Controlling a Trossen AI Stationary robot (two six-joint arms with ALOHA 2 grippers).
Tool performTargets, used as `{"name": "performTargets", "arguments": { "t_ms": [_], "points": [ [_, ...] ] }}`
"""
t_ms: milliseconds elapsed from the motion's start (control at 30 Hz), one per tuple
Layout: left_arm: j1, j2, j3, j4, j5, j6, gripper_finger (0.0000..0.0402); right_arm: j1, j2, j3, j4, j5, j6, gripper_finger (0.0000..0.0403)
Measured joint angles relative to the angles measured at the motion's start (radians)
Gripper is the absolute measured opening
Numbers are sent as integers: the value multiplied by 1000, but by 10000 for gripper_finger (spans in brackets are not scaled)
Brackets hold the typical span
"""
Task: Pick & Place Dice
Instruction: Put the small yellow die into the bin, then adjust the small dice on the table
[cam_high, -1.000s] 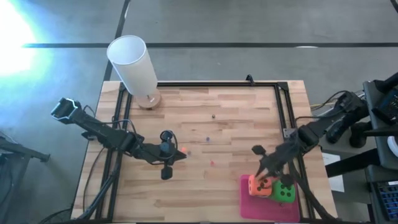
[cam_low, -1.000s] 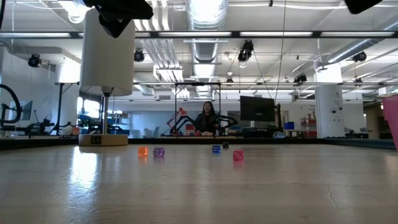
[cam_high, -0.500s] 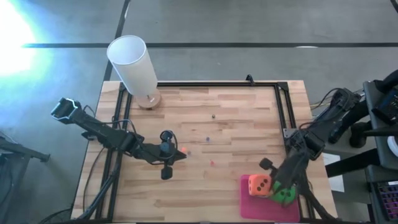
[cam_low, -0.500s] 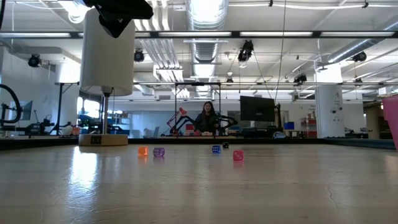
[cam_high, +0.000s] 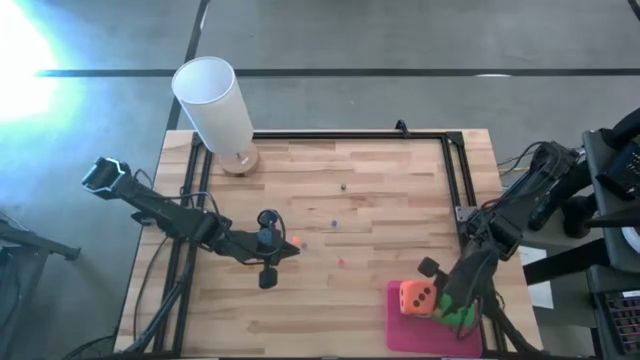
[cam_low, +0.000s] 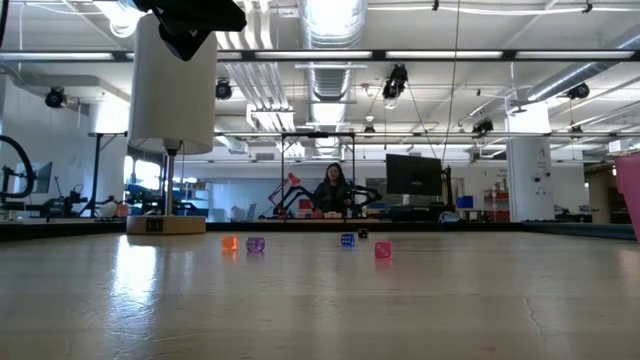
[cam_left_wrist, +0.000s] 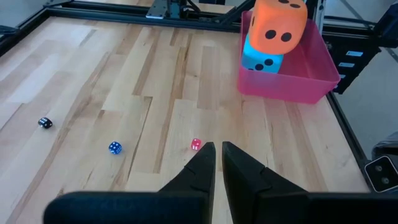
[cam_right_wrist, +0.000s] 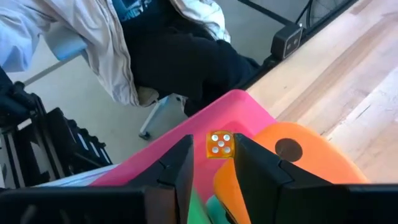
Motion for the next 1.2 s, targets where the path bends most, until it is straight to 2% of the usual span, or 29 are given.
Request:
{"name": "performTargets", "arguments": {
  "t_ms": [333, 533, 767, 900, 1200],
  "points": [
    [0, 0, 0, -4, 0, 0, 36, 0, 69, 0, -14, -5, 4, 137],
    [0, 0, 0, -5, 0, 0, 36, 0, 48, 0, -14, -53, 31, 130],
    [0, 0, 0, -5, 0, 0, 36, 0, 15, 0, 3, -41, 43, 117],
    [0, 0, 0, -5, 0, 0, 36, 0, 7, 5, 20, 58, 14, 106],
    [0, 0, 0, -5, 0, 0, 36, -38, 8, 36, 57, 433, -100, 83]
  ]
}}
